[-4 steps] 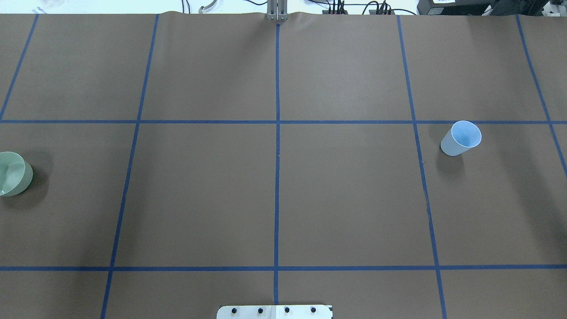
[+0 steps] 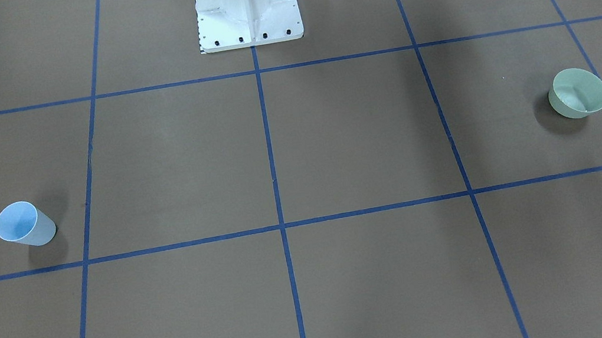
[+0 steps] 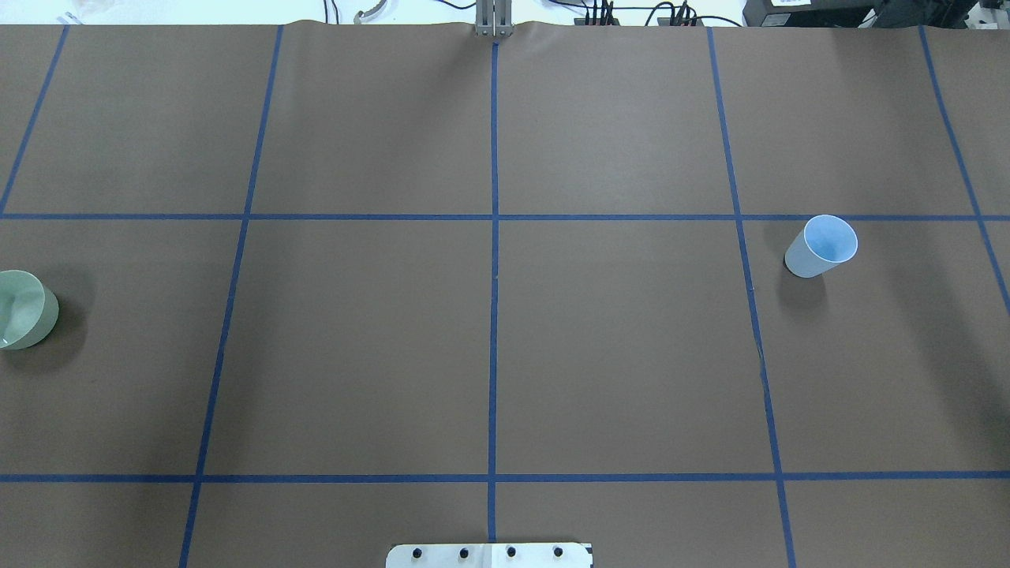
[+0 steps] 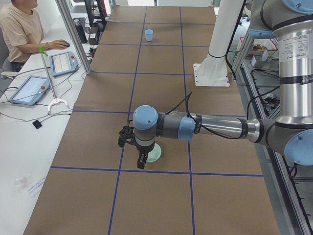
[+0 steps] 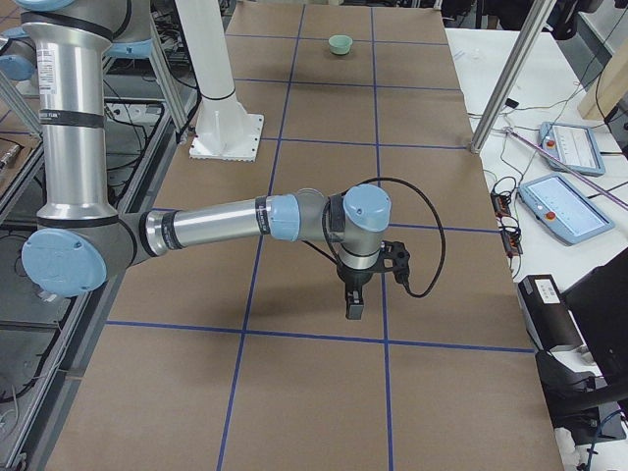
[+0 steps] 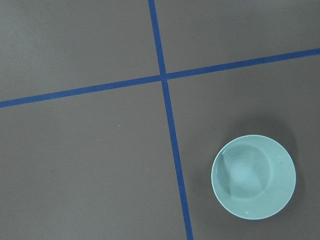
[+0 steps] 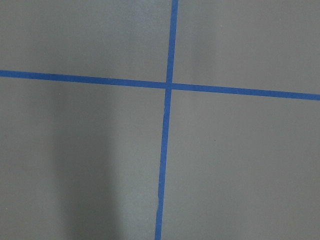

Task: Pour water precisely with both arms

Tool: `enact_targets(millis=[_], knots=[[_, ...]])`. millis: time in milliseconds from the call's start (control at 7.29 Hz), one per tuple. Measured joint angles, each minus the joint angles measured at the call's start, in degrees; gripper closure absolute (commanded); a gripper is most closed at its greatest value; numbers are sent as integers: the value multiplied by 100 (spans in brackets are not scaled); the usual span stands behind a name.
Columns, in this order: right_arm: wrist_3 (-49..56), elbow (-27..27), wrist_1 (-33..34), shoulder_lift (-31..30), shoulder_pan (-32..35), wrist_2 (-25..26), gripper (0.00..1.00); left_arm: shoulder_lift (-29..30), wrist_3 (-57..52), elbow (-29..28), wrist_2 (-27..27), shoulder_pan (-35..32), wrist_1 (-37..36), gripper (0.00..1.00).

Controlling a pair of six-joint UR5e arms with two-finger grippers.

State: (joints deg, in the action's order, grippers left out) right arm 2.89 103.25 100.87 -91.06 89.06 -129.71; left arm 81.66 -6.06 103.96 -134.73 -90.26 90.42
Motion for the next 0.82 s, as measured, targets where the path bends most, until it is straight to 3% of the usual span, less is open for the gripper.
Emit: enact_targets(millis=[412, 824], knots=[[-5, 16, -750, 26, 5, 5, 0, 62, 31, 55, -3, 0, 250, 0], [45, -27, -1409, -150, -5, -90, 0, 198, 53, -49, 30, 0, 1372, 0]])
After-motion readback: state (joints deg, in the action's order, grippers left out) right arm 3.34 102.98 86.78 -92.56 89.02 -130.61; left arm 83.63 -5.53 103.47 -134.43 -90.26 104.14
